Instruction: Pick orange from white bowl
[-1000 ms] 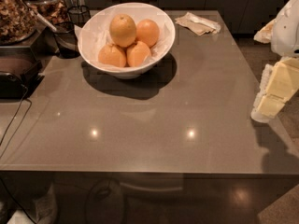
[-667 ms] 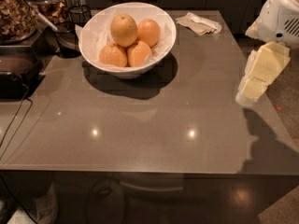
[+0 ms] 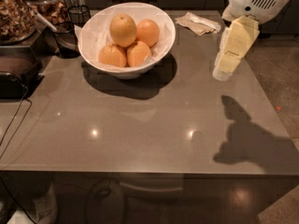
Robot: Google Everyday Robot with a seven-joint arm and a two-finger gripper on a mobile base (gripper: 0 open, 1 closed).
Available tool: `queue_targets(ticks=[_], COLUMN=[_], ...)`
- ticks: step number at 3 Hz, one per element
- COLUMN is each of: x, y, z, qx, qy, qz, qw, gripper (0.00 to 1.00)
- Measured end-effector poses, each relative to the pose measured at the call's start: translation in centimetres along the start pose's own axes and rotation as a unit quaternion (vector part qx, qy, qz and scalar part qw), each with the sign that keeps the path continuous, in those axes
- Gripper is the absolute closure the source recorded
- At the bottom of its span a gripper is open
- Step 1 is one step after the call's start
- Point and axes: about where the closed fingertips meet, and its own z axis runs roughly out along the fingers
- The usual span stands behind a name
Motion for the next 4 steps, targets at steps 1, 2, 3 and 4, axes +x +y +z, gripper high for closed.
queue_targets(ticks=[1,2,3,4], x=[-0.5,-3.5,-7.3,-11.0], y=[-0.5,-2.3,-4.0,-4.7], z=[-0.1,1.1,1.7,2.5], qx=[0.013,0.000,-0.004,-0.008], qy=[-0.010,-0.041,-0.049,-0.050], qz=[0.000,0.018,0.018,-0.002], qw=[0.9999,0.9990,0.9986,0.9987], gripper=[0.00,0.00,0.00,0.00])
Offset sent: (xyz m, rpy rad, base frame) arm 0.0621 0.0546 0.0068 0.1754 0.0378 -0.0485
